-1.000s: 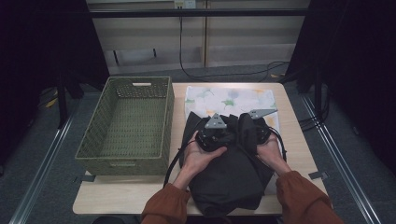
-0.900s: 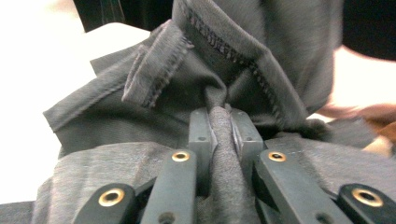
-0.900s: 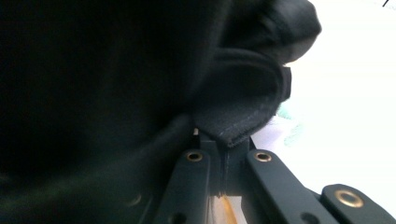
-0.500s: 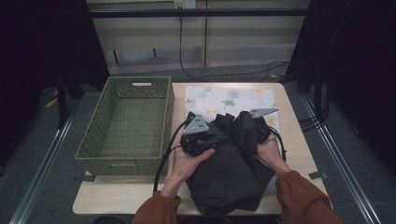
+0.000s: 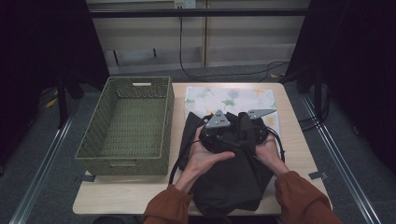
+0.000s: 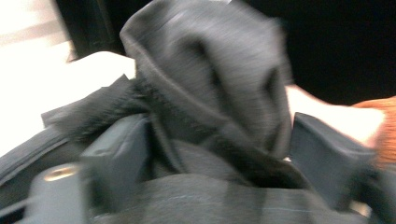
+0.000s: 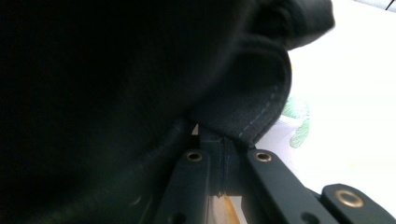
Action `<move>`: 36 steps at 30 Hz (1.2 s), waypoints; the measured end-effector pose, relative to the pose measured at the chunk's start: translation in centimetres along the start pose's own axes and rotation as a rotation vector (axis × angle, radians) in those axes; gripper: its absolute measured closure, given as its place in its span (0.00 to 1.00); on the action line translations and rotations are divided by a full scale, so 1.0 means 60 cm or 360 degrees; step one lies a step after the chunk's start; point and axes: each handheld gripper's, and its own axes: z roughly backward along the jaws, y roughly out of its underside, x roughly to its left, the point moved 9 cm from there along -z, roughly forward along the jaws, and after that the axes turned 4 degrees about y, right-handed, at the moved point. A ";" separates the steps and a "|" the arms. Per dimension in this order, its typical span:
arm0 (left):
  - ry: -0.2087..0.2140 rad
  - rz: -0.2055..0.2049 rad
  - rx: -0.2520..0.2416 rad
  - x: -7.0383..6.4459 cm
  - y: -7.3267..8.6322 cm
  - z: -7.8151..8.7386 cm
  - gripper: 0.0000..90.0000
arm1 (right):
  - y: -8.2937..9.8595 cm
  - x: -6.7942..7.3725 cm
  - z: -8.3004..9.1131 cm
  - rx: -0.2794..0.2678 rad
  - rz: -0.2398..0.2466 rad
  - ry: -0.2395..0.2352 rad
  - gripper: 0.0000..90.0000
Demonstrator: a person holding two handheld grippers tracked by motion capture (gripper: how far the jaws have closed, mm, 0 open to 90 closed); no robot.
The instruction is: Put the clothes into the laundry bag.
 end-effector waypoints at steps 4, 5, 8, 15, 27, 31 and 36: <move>0.0001 -0.0013 -0.0041 -0.004 0.004 0.003 0.93 | 0.005 -0.005 -0.002 0.0010 -0.0020 0.0001 1.00; 0.0001 -0.0013 -0.0041 -0.004 0.004 0.003 0.94 | 0.005 -0.005 -0.002 0.0010 -0.0020 0.0001 1.00; -0.0014 -0.0013 -0.0111 -0.015 -0.001 0.023 0.95 | 0.000 -0.002 0.000 -0.0011 -0.0042 -0.0001 1.00; 0.0061 -0.0039 -0.0042 -0.026 0.017 0.031 0.96 | 0.001 -0.013 0.005 -0.0025 -0.0070 0.0007 1.00; 0.0138 0.0007 0.0374 -0.028 0.149 -0.075 0.96 | -0.040 0.000 0.040 -0.0164 -0.0034 0.0011 1.00; 0.0168 0.0001 0.0380 -0.030 0.147 -0.073 0.88 | -0.048 0.006 0.045 -0.0183 -0.0025 0.0010 1.00; 0.0237 -0.0004 0.0273 -0.056 0.113 -0.033 0.37 | -0.038 -0.005 0.040 -0.0162 -0.0055 0.0019 1.00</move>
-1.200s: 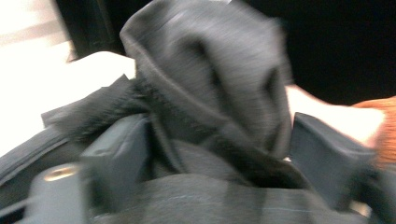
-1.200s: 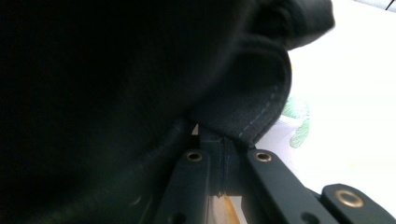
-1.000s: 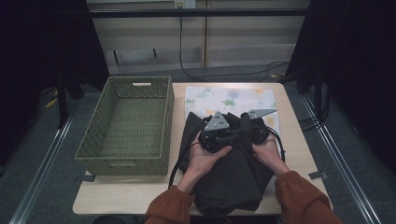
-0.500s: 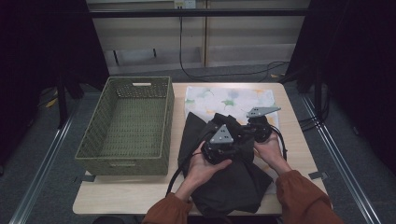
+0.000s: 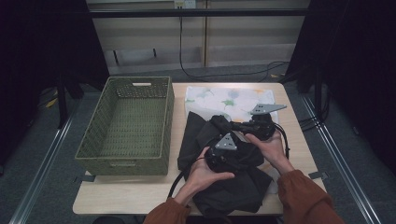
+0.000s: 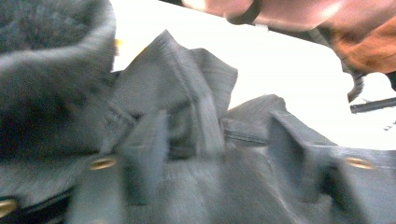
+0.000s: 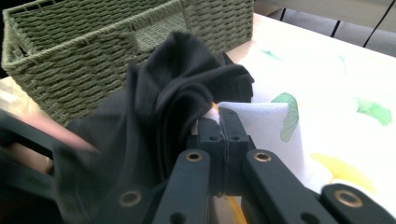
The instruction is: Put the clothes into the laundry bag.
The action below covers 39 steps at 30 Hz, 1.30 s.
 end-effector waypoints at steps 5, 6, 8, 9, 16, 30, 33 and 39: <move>-0.0144 -0.0090 -0.0212 0.006 -0.032 0.088 0.31 | 0.008 -0.010 -0.002 0.0018 -0.0021 0.0019 1.00; -0.0166 -0.0059 -0.0310 0.014 -0.040 0.107 0.30 | 0.009 -0.011 -0.002 0.0019 -0.0020 0.0023 1.00; -0.0326 -0.0009 -0.0418 0.047 -0.048 0.137 0.27 | 0.008 -0.010 -0.002 0.0021 -0.0019 0.0020 1.00; -0.0363 0.0013 -0.0429 0.061 -0.048 0.143 0.25 | 0.008 -0.009 -0.003 0.0019 -0.0015 0.0016 1.00; -0.0392 0.0350 -0.0085 0.160 0.035 0.088 0.07 | 0.009 -0.011 -0.003 0.0021 -0.0021 0.0009 1.00; -0.0369 0.0348 -0.0101 0.136 0.042 0.094 0.81 | 0.018 -0.009 -0.012 0.0055 -0.0010 0.0010 1.00; -0.0377 0.0227 -0.0167 0.108 0.008 0.116 0.81 | 0.021 -0.011 -0.016 0.0063 -0.0013 0.0008 1.00; -0.0374 -0.0004 -0.0191 0.053 -0.044 0.127 0.81 | 0.027 0.002 -0.030 0.0093 -0.0001 -0.0007 1.00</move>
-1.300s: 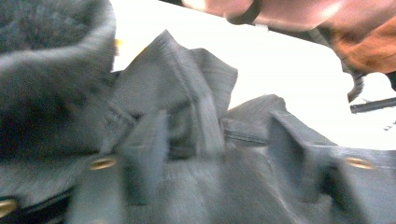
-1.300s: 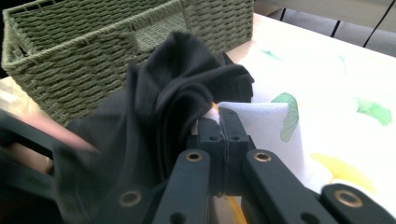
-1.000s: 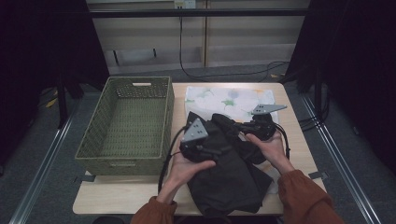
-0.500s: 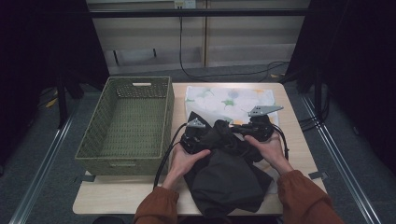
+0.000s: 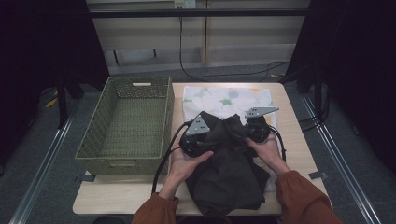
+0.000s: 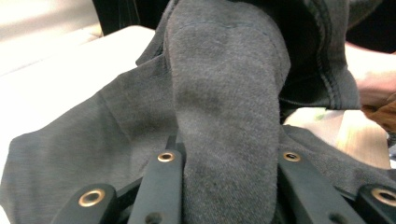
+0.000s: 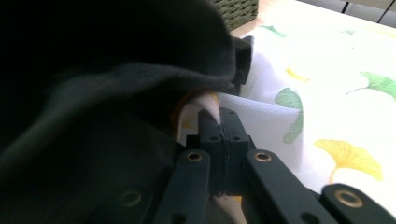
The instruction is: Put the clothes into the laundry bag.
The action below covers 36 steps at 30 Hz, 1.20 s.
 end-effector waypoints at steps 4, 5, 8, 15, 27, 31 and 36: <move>0.0101 -0.0059 -0.0045 -0.026 -0.008 -0.008 0.81 | -0.002 -0.002 0.000 -0.0029 -0.0037 -0.0022 1.00; 0.0119 -0.0068 -0.0046 -0.031 -0.007 -0.012 0.81 | -0.001 -0.004 0.000 -0.0032 -0.0039 -0.0022 1.00; 0.0149 -0.0083 0.0039 -0.035 0.009 -0.036 0.81 | -0.002 -0.006 0.001 -0.0034 -0.0047 -0.0015 1.00; 0.0180 -0.0086 0.0344 -0.029 0.090 -0.102 0.82 | -0.014 -0.009 0.016 -0.0089 -0.0078 -0.0027 1.00; 0.0111 -0.0016 0.0352 -0.007 0.106 -0.111 0.70 | -0.034 0.023 0.028 -0.0102 0.0013 -0.0015 1.00; 0.0204 0.0073 0.0174 -0.003 0.069 -0.066 0.42 | -0.026 0.019 0.020 -0.0072 0.0012 -0.0006 1.00; 0.0167 0.0113 -0.0087 0.026 0.017 -0.006 0.36 | -0.025 0.011 0.023 -0.0078 0.0000 0.0009 1.00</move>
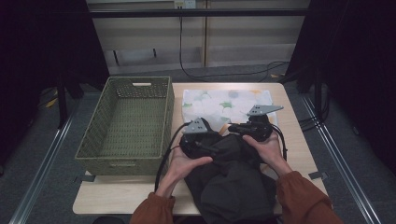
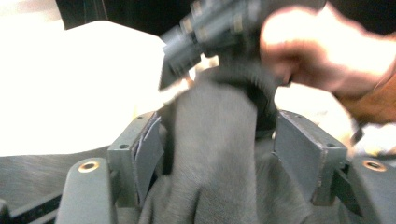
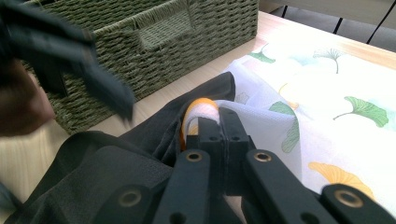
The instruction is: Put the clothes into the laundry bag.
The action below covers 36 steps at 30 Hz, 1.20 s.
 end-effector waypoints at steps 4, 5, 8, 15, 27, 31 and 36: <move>-0.0180 0.0020 0.0140 0.047 0.006 -0.013 0.39 | 0.000 -0.001 0.000 -0.0001 -0.0001 -0.0005 1.00; -0.0208 0.0057 0.0187 0.062 0.016 -0.019 0.38 | 0.000 -0.002 0.000 0.0001 0.0005 -0.0001 1.00; -0.0220 0.0178 0.0264 0.093 0.048 -0.037 0.26 | 0.001 -0.004 0.002 0.0000 0.0005 -0.0001 1.00; -0.0282 0.0276 0.0385 0.113 0.114 -0.060 0.16 | 0.007 -0.012 0.002 0.0014 -0.0013 0.0009 1.00; -0.0260 0.0182 0.0475 0.096 0.143 -0.064 0.82 | 0.023 -0.014 -0.013 0.0092 0.0010 0.0039 1.00; -0.0243 0.0183 0.0367 0.081 0.116 -0.039 0.91 | 0.020 -0.020 -0.006 0.0068 -0.0013 0.0051 1.00; -0.0259 0.0151 0.0215 0.063 0.083 -0.011 0.89 | 0.018 -0.026 -0.002 0.0057 -0.0020 0.0063 1.00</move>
